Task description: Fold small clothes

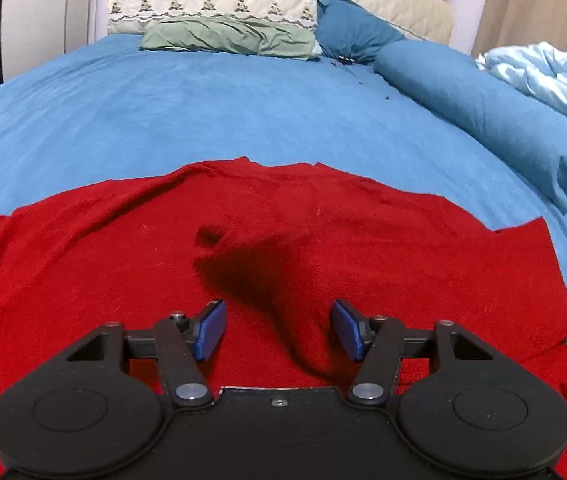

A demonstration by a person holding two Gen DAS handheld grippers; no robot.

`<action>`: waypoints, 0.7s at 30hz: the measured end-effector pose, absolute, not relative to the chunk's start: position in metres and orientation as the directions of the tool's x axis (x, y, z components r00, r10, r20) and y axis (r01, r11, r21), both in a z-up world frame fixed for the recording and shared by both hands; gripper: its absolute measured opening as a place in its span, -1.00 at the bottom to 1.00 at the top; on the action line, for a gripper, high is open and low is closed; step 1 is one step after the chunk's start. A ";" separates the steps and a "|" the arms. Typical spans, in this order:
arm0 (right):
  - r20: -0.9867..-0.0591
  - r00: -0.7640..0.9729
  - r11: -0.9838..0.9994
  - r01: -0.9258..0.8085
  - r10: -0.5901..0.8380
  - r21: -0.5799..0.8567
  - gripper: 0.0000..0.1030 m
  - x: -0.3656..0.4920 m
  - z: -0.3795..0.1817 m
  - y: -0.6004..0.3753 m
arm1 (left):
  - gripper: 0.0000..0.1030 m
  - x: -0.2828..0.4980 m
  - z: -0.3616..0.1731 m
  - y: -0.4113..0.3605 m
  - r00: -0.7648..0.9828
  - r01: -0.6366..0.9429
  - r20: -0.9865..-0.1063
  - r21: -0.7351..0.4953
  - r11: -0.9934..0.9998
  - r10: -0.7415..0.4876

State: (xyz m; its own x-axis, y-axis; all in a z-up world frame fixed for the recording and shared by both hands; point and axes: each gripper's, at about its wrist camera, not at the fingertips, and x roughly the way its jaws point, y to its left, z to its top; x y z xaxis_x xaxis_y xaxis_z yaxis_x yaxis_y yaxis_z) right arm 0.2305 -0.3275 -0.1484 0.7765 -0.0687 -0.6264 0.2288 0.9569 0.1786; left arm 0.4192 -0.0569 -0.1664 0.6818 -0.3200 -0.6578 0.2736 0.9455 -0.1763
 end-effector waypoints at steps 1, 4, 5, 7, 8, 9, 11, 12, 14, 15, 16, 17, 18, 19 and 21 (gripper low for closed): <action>-0.630 0.772 0.956 0.239 -0.079 0.173 0.84 0.237 -0.149 -0.323 | 0.22 0.420 -0.167 -0.058 0.681 0.271 -0.658 -0.180 0.946 -0.320; -0.636 0.767 0.952 0.251 -0.085 0.176 0.88 0.240 -0.155 -0.325 | 0.22 0.421 -0.167 -0.059 0.686 0.265 -0.658 -0.173 0.949 -0.311; -0.643 0.761 0.952 0.254 -0.088 0.171 0.88 0.241 -0.156 -0.326 | 0.22 0.422 -0.167 -0.061 0.687 0.263 -0.660 -0.165 0.951 -0.304; -0.649 0.754 0.955 0.254 -0.098 0.151 0.88 0.247 -0.157 -0.323 | -0.27 0.424 -0.167 -0.064 0.690 0.257 -0.663 -0.153 0.954 -0.292; -0.651 0.752 0.957 0.253 -0.104 0.139 0.88 0.251 -0.155 -0.322 | -0.67 0.425 -0.166 -0.064 0.690 0.249 -0.667 -0.147 0.957 -0.282; -0.651 0.751 0.959 0.253 -0.110 0.129 0.89 0.252 -0.155 -0.320 | -0.92 0.429 -0.164 -0.063 0.686 0.238 -0.675 -0.148 0.960 -0.274; -0.654 0.748 0.962 0.248 -0.116 0.112 0.89 0.258 -0.156 -0.316 | -0.91 0.431 -0.151 -0.058 0.708 0.233 -0.644 -0.177 0.956 -0.292; -0.651 0.748 0.964 0.247 -0.126 0.098 0.89 0.260 -0.156 -0.313 | -0.91 0.429 -0.140 -0.056 0.733 0.235 -0.615 -0.173 0.956 -0.292; -0.642 0.748 0.966 0.256 -0.169 0.044 0.89 0.266 -0.154 -0.307 | -0.91 0.423 -0.116 -0.048 0.789 0.223 -0.556 -0.141 0.965 -0.263; -0.638 0.747 0.967 0.254 -0.187 0.014 0.89 0.270 -0.153 -0.303 | -0.91 0.419 -0.104 -0.041 0.817 0.203 -0.526 -0.119 0.972 -0.235; -0.639 0.743 0.969 0.249 -0.198 -0.010 0.89 0.275 -0.152 -0.300 | -0.91 0.416 -0.094 -0.033 0.840 0.188 -0.499 -0.102 0.977 -0.213; -0.646 0.737 0.970 0.241 -0.200 -0.024 0.89 0.279 -0.152 -0.298 | -0.91 0.413 -0.087 -0.024 0.856 0.175 -0.479 -0.084 0.981 -0.194; -0.655 0.729 0.972 0.232 -0.197 -0.034 0.89 0.284 -0.153 -0.296 | -0.91 0.410 -0.083 -0.016 0.867 0.161 -0.467 -0.062 0.985 -0.171; -0.665 0.720 0.973 0.226 -0.198 -0.045 0.89 0.288 -0.155 -0.293 | -0.91 0.409 -0.082 -0.008 0.875 0.146 -0.461 -0.041 0.988 -0.149; -0.678 0.706 0.974 0.212 -0.206 -0.075 0.89 0.295 -0.159 -0.289 | -0.91 0.407 -0.087 0.008 0.878 0.118 -0.466 -0.016 0.993 -0.112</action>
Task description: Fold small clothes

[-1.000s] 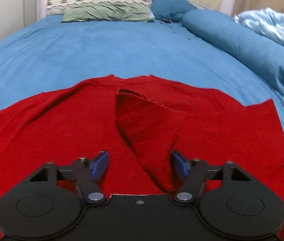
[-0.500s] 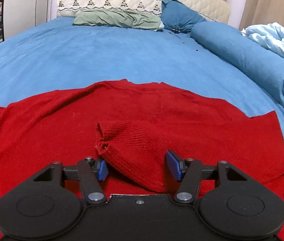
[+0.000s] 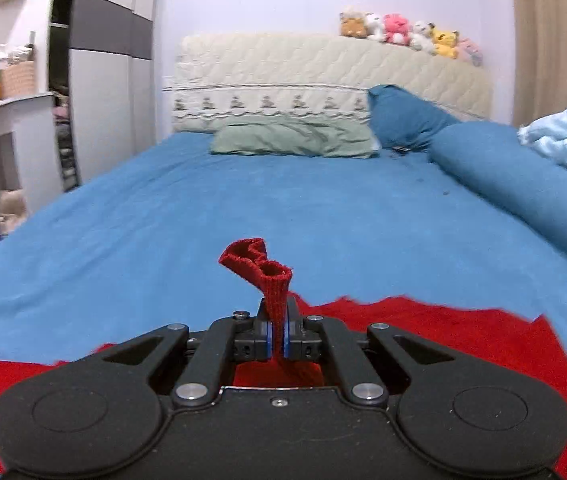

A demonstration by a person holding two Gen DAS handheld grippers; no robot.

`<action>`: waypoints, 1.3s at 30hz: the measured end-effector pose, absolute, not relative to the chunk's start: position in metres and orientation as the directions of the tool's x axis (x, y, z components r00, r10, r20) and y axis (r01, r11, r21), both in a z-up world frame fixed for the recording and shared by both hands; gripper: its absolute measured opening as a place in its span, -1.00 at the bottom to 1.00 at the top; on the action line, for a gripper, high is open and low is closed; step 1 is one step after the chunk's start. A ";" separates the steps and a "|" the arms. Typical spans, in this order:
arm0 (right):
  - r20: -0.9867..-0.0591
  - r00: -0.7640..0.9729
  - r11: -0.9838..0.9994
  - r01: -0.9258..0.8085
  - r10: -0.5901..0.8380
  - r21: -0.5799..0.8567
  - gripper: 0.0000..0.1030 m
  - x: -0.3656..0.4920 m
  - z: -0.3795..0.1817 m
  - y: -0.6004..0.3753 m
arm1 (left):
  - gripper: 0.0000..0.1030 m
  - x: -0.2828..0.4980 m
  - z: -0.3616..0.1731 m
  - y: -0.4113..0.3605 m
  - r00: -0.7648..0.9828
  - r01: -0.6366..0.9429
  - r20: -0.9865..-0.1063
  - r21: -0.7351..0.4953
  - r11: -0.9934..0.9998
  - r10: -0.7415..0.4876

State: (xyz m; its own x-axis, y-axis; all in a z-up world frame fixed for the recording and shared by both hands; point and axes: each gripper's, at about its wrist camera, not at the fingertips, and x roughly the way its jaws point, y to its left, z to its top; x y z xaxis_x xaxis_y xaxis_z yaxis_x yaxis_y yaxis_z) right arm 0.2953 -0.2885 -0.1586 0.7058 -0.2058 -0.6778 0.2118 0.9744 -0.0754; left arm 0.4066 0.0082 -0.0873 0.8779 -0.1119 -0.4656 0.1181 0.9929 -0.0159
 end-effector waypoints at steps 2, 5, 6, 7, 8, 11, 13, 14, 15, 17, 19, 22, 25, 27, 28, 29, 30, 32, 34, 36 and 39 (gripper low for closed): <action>-0.684 0.697 0.974 0.204 -0.215 -0.099 0.89 0.300 -0.162 -0.286 | -0.91 0.409 -0.099 0.023 0.862 0.096 -0.497 -0.028 0.995 -0.097; -0.684 0.691 0.970 0.208 -0.235 -0.124 0.92 0.307 -0.162 -0.288 | -0.91 0.410 -0.119 0.036 0.838 0.067 -0.539 -0.056 0.996 -0.086; -0.682 0.688 0.968 0.208 -0.248 -0.142 0.92 0.311 -0.162 -0.288 | -0.91 0.410 -0.125 0.039 0.832 0.063 -0.548 -0.063 0.996 -0.087; -0.681 0.684 0.964 0.211 -0.262 -0.160 0.92 0.313 -0.162 -0.290 | -0.91 0.409 -0.131 0.039 0.827 0.058 -0.555 -0.072 0.996 -0.089; -0.681 0.675 0.959 0.222 -0.282 -0.177 0.91 0.315 -0.161 -0.292 | -0.91 0.408 -0.134 0.041 0.823 0.057 -0.559 -0.088 0.994 -0.097; -0.684 0.646 0.940 0.260 -0.340 -0.222 0.91 0.318 -0.159 -0.300 | -0.81 0.407 -0.139 0.050 0.807 0.049 -0.582 -0.105 0.993 -0.101; -0.689 0.633 0.935 0.267 -0.353 -0.233 0.91 0.313 -0.158 -0.307 | -0.66 0.403 -0.143 0.056 0.794 0.036 -0.601 -0.099 0.994 -0.089; -0.693 0.624 0.932 0.268 -0.361 -0.244 0.91 0.310 -0.159 -0.311 | -0.61 0.399 -0.145 0.060 0.787 0.027 -0.613 -0.088 0.996 -0.076; -0.698 0.620 0.933 0.260 -0.359 -0.249 0.91 0.307 -0.158 -0.314 | -0.51 0.395 -0.148 0.065 0.772 0.012 -0.633 -0.066 0.998 -0.051; -0.709 0.613 0.937 0.254 -0.349 -0.241 0.91 0.301 -0.154 -0.317 | -0.46 0.387 -0.152 0.077 0.736 -0.028 -0.677 -0.018 0.999 0.008; -0.697 0.634 0.942 0.240 -0.335 -0.234 0.92 0.294 -0.143 -0.312 | -0.34 0.375 -0.149 0.086 0.733 -0.044 -0.680 -0.026 0.999 0.015; -0.649 0.741 0.985 0.136 -0.174 -0.108 0.92 0.292 -0.122 -0.296 | 0.02 0.364 -0.132 0.088 0.774 -0.042 -0.633 -0.029 0.999 0.014; -0.619 0.785 0.999 0.027 -0.031 -0.017 0.92 0.311 -0.120 -0.269 | 0.16 0.376 -0.119 0.078 0.794 0.024 -0.603 -0.095 0.995 -0.077; -0.619 0.785 1.000 0.012 0.005 0.024 0.92 0.329 -0.132 -0.259 | 0.19 0.392 -0.121 0.064 0.782 0.072 -0.611 -0.103 0.992 -0.120; -0.621 0.783 0.998 0.022 0.018 0.056 0.92 0.336 -0.140 -0.259 | 0.20 0.400 -0.124 0.057 0.768 0.099 -0.624 -0.107 0.989 -0.145; -0.622 0.783 0.996 0.044 0.018 0.084 0.92 0.340 -0.149 -0.262 | 0.20 0.405 -0.126 0.052 0.758 0.123 -0.631 -0.110 0.986 -0.165; -0.631 0.776 0.993 0.063 0.012 0.096 0.92 0.343 -0.158 -0.265 | 0.21 0.407 -0.128 0.048 0.754 0.144 -0.632 -0.107 0.984 -0.179; -0.658 0.753 0.991 0.103 -0.021 0.087 0.92 0.341 -0.173 -0.271 | 0.27 0.407 -0.133 0.043 0.753 0.187 -0.628 -0.082 0.979 -0.196; -0.645 0.764 0.991 0.093 -0.010 0.095 0.92 0.331 -0.176 -0.278 | 0.37 0.411 -0.138 0.041 0.752 0.200 -0.633 -0.046 0.979 -0.183; -0.651 0.759 0.992 0.086 -0.006 0.090 0.92 0.329 -0.170 -0.280 | 0.37 0.420 -0.149 0.045 0.733 0.192 -0.659 -0.039 0.981 -0.170; -0.594 0.804 0.992 0.062 0.014 0.107 0.96 0.334 -0.152 -0.275 | 0.37 0.426 -0.160 0.052 0.707 0.179 -0.686 -0.064 0.982 -0.174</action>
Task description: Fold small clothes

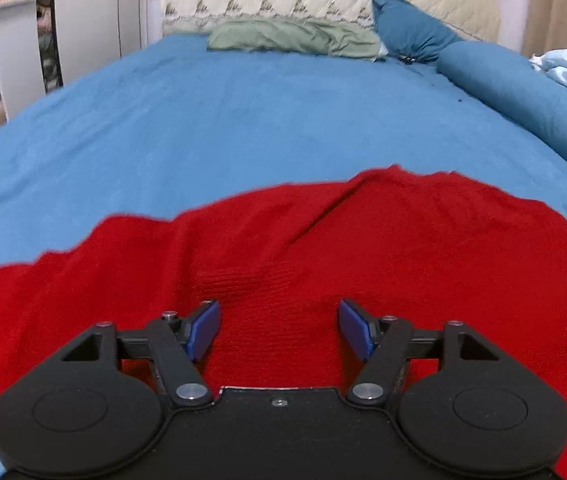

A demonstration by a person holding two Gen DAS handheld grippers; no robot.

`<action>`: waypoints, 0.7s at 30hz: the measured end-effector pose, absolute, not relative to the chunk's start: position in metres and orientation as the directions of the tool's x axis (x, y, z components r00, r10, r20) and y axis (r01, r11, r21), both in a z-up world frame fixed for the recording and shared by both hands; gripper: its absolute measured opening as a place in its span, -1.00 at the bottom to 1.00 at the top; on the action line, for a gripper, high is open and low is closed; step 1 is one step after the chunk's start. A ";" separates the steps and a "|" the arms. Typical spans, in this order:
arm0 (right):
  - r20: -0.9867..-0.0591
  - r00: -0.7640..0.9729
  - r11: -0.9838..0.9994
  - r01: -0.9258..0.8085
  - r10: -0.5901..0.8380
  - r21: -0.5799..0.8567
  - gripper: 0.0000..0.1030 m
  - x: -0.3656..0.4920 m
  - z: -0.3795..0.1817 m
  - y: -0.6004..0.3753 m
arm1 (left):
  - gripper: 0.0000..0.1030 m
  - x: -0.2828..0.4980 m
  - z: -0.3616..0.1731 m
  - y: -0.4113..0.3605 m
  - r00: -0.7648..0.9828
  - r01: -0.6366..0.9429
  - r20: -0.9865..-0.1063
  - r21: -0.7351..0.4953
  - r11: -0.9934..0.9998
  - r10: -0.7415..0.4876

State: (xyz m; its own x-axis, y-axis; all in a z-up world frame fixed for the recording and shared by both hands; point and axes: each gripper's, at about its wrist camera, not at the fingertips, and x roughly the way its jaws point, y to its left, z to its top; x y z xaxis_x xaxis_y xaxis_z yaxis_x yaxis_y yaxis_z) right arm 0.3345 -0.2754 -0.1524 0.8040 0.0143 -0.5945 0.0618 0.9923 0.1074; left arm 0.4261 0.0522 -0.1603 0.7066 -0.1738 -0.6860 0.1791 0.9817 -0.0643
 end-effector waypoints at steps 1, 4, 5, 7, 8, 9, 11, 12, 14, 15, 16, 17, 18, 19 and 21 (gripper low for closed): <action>-0.584 0.811 0.993 0.058 0.014 0.104 0.96 0.345 -0.148 -0.273 | 0.37 0.425 -0.161 0.053 0.710 0.184 -0.682 -0.064 0.981 -0.178; -0.613 0.790 0.990 0.077 0.010 0.115 0.96 0.392 -0.150 -0.277 | 0.38 0.423 -0.161 0.054 0.705 0.198 -0.686 -0.051 0.979 -0.178; -0.628 0.779 0.988 0.102 -0.007 0.115 0.96 0.406 -0.154 -0.281 | 0.38 0.424 -0.162 0.056 0.704 0.196 -0.687 -0.053 0.979 -0.179; -0.663 0.747 0.977 0.176 -0.053 0.119 0.95 0.434 -0.168 -0.295 | 0.42 0.427 -0.163 0.057 0.700 0.190 -0.693 -0.058 0.980 -0.176; -0.677 0.729 0.965 0.234 -0.096 0.115 0.95 0.442 -0.174 -0.302 | 0.42 0.429 -0.161 0.058 0.696 0.180 -0.699 -0.055 0.982 -0.167; -0.673 0.729 0.953 0.274 -0.121 0.126 0.95 0.446 -0.177 -0.308 | 0.41 0.429 -0.157 0.062 0.690 0.171 -0.705 -0.066 0.983 -0.167; -0.665 0.734 0.940 0.307 -0.136 0.147 0.96 0.448 -0.173 -0.310 | 0.41 0.420 -0.147 0.072 0.697 0.166 -0.697 -0.067 0.984 -0.166; -0.670 0.729 0.941 0.308 -0.139 0.139 0.96 0.448 -0.169 -0.306 | 0.41 0.413 -0.140 0.078 0.709 0.164 -0.688 -0.054 0.985 -0.156; -0.646 0.755 0.962 0.248 -0.115 0.118 0.96 0.439 -0.153 -0.290 | 0.42 0.396 -0.124 0.093 0.734 0.150 -0.665 -0.040 0.988 -0.138; -0.632 0.768 0.971 0.214 -0.099 0.108 0.96 0.431 -0.144 -0.282 | 0.43 0.386 -0.116 0.103 0.745 0.138 -0.654 -0.048 0.989 -0.135; -0.622 0.779 0.978 0.181 -0.079 0.103 0.96 0.424 -0.132 -0.270 | 0.45 0.378 -0.108 0.113 0.752 0.123 -0.646 -0.057 0.991 -0.130; -0.613 0.788 0.983 0.151 -0.054 0.108 0.96 0.417 -0.121 -0.260 | 0.49 0.368 -0.099 0.125 0.761 0.106 -0.636 -0.068 0.992 -0.125; -0.608 0.794 0.985 0.123 -0.025 0.119 0.97 0.409 -0.109 -0.248 | 0.70 0.360 -0.092 0.138 0.769 0.090 -0.629 -0.077 0.993 -0.118; -0.605 0.796 0.987 0.095 0.004 0.131 0.97 0.401 -0.098 -0.235 | 0.95 0.352 -0.086 0.149 0.775 0.070 -0.623 -0.085 0.994 -0.108; -0.609 0.791 0.988 0.048 0.053 0.148 1.00 0.385 -0.077 -0.209 | 1.00 0.336 -0.074 0.176 0.799 0.024 -0.596 -0.095 0.995 -0.076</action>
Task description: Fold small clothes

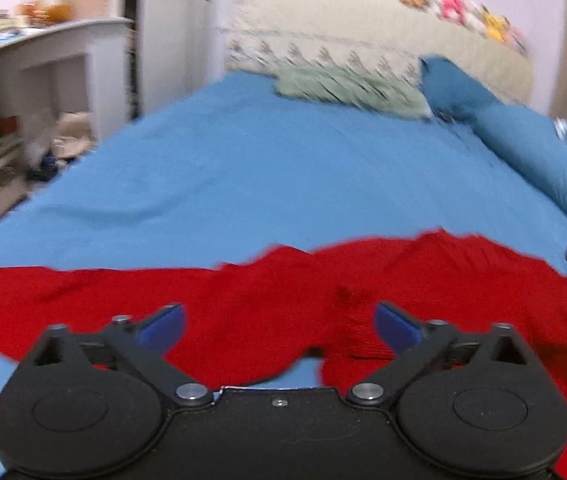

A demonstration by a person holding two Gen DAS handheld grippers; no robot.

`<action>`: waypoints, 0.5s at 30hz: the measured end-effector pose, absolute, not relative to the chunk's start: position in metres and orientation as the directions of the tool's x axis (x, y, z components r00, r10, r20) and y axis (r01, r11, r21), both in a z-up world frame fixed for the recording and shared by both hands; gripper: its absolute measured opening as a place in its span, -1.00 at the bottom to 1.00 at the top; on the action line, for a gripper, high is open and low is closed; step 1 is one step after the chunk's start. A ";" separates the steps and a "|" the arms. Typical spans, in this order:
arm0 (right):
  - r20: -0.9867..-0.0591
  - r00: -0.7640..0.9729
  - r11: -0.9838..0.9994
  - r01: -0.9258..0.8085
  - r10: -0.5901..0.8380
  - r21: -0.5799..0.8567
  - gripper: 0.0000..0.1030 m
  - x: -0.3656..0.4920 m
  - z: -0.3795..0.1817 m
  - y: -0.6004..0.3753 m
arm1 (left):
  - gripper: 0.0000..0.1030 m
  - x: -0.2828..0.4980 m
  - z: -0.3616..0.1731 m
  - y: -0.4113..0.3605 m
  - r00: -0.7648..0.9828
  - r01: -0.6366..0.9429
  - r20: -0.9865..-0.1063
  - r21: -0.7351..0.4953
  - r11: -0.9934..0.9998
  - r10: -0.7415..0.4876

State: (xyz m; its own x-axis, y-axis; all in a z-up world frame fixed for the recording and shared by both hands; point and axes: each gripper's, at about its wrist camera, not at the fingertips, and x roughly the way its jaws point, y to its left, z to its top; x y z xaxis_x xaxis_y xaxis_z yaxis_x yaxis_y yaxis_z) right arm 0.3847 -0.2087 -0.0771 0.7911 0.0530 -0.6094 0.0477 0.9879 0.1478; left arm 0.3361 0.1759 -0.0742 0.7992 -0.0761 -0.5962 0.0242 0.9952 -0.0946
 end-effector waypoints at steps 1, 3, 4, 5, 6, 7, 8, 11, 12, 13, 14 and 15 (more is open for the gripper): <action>-0.614 0.785 0.987 0.028 0.075 0.157 1.00 0.378 -0.069 -0.195 | 1.00 0.331 -0.071 0.187 0.804 0.001 -0.592 -0.092 0.996 -0.056; -0.621 0.774 0.984 -0.017 0.124 0.176 1.00 0.366 -0.058 -0.167 | 1.00 0.324 -0.067 0.213 0.802 -0.065 -0.597 -0.090 0.994 -0.001; -0.628 0.763 0.983 -0.048 0.152 0.180 1.00 0.360 -0.053 -0.151 | 1.00 0.321 -0.066 0.228 0.801 -0.107 -0.598 -0.101 0.989 0.025; -0.637 0.752 0.982 -0.071 0.168 0.176 1.00 0.355 -0.051 -0.135 | 1.00 0.318 -0.067 0.241 0.799 -0.140 -0.600 -0.117 0.983 0.042; -0.641 0.747 0.982 -0.089 0.178 0.169 1.00 0.349 -0.050 -0.120 | 1.00 0.314 -0.070 0.258 0.797 -0.179 -0.601 -0.135 0.975 0.063; -0.642 0.743 0.981 -0.106 0.189 0.165 1.00 0.344 -0.049 -0.106 | 1.00 0.313 -0.072 0.270 0.795 -0.210 -0.601 -0.146 0.967 0.081; -0.644 0.739 0.979 -0.122 0.200 0.164 1.00 0.339 -0.050 -0.091 | 1.00 0.311 -0.075 0.283 0.793 -0.243 -0.600 -0.156 0.958 0.103; -0.650 0.724 0.972 -0.152 0.231 0.177 1.00 0.334 -0.059 -0.058 | 0.95 0.310 -0.090 0.323 0.781 -0.311 -0.612 -0.207 0.928 0.125; -0.653 0.719 0.971 -0.157 0.238 0.182 1.00 0.334 -0.063 -0.050 | 0.91 0.314 -0.097 0.335 0.771 -0.334 -0.624 -0.225 0.915 0.128; -0.658 0.712 0.969 -0.160 0.245 0.188 1.00 0.334 -0.069 -0.041 | 0.82 0.317 -0.105 0.347 0.759 -0.357 -0.638 -0.238 0.903 0.132; -0.661 0.706 0.966 -0.165 0.256 0.199 1.00 0.330 -0.073 -0.036 | 0.77 0.318 -0.113 0.361 0.746 -0.384 -0.651 -0.253 0.888 0.138; -0.657 0.703 0.961 -0.169 0.272 0.217 1.00 0.328 -0.078 -0.032 | 0.72 0.317 -0.121 0.368 0.740 -0.403 -0.659 -0.270 0.874 0.138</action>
State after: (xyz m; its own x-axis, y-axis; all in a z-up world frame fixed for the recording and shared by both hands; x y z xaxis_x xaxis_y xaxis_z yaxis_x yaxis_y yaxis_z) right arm 0.3281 -0.0316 -0.0778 0.7027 0.2723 -0.6573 -0.1693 0.9613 0.2172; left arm 0.3172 0.3680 -0.1206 0.7396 0.1377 -0.6588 -0.4033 0.8743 -0.2700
